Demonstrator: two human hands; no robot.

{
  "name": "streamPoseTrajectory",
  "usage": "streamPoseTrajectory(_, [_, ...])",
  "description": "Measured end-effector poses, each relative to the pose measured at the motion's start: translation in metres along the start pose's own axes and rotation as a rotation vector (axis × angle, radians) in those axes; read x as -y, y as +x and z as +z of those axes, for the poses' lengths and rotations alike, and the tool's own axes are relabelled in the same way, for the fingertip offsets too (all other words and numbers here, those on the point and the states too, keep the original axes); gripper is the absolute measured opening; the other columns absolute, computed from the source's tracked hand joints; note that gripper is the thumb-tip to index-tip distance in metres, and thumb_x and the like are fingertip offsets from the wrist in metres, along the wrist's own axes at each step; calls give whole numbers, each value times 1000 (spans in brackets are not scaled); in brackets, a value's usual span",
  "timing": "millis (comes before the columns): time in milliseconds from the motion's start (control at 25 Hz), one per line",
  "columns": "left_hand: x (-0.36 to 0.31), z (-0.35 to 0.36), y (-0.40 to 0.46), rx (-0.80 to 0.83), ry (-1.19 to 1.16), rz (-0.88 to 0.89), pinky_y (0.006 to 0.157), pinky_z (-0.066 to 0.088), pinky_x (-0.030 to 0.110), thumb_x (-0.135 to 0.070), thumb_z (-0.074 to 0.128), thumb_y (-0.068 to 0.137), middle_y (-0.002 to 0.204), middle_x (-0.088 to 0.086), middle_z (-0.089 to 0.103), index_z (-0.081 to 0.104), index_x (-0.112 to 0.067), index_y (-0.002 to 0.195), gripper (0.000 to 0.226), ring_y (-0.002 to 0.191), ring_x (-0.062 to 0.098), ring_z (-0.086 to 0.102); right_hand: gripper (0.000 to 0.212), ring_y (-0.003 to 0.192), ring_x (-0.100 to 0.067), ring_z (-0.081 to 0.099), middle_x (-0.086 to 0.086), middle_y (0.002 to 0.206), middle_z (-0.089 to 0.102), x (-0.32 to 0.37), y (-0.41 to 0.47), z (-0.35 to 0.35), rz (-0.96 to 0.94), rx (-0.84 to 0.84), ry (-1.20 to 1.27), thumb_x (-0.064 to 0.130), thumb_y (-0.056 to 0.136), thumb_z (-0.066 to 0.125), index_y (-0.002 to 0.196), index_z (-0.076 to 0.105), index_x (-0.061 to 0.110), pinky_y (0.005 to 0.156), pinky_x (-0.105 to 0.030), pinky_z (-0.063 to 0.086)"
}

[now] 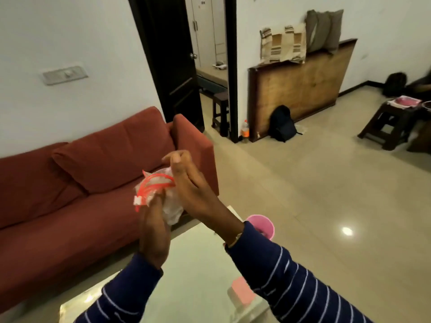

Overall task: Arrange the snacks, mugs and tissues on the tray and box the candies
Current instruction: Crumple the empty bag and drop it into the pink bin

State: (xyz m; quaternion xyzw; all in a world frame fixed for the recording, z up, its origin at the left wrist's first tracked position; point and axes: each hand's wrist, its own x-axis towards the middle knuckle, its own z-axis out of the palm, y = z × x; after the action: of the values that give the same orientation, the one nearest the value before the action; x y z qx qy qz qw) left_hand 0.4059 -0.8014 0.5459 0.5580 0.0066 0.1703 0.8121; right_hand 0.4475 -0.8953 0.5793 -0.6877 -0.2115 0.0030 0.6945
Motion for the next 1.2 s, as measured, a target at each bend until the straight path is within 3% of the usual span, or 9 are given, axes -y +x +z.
streamPoseTrajectory(120, [11,-12,38,-72,-63,-332,46,52,25,-29,39,94,80,3,71,78,-22,80,42,66,18,67,36,129,-10,55,8,134,58,-33,-5,-33,139,259,94,26,108,37,142,50,21,111,-32,46])
streamPoseTrajectory(280, [45,-8,64,184,-107,-795,41,46,20,-36,53,87,70,5,67,73,-13,84,30,53,15,60,47,119,0,54,-1,136,51,-76,-6,-84,73,291,-157,10,97,62,143,52,7,91,-15,48])
streamPoseTrajectory(440, [104,11,76,330,46,-1041,29,34,17,-40,59,75,63,11,62,70,-11,78,31,39,15,56,40,139,-8,46,-2,155,41,-119,-4,-133,213,267,-134,6,84,77,123,69,5,99,-36,54])
streamPoseTrajectory(600, [163,35,86,431,66,-1226,32,36,17,-46,62,79,71,20,64,66,-7,87,40,40,18,57,29,123,-40,57,-29,123,61,-163,5,-179,312,336,4,1,83,76,104,60,-11,95,-51,55])
streamPoseTrajectory(720, [218,58,102,454,52,-1356,31,39,15,-59,52,87,82,24,64,66,-7,91,54,40,17,59,29,104,-33,67,-23,105,67,-212,20,-222,386,361,49,7,84,77,99,57,-7,85,-46,61])
streamPoseTrajectory(840, [287,107,120,176,38,-1338,43,49,23,-61,45,90,105,22,67,61,-6,112,62,58,25,68,15,88,-21,70,-12,89,70,-289,43,-279,562,145,60,8,86,75,86,60,6,70,-27,59])
streamPoseTrajectory(960, [360,142,142,-126,148,-1135,68,55,38,-48,50,91,119,9,66,54,-20,123,42,89,33,73,20,96,-30,71,-11,103,71,-401,59,-345,803,-205,48,6,86,73,101,62,16,65,-46,64])
streamPoseTrajectory(1040, [399,152,149,-97,294,-1027,73,53,34,-47,60,79,115,4,69,56,-22,114,44,91,28,73,27,98,-37,70,-17,110,68,-481,62,-385,902,-317,-45,3,85,74,106,61,14,65,-57,62])
streamPoseTrajectory(1200, [512,129,121,-54,637,-960,68,51,22,-41,64,73,100,-3,73,61,-26,102,33,84,15,71,24,95,-44,69,-23,102,70,-673,72,-417,1047,-208,-335,-1,81,76,100,65,9,75,-59,60])
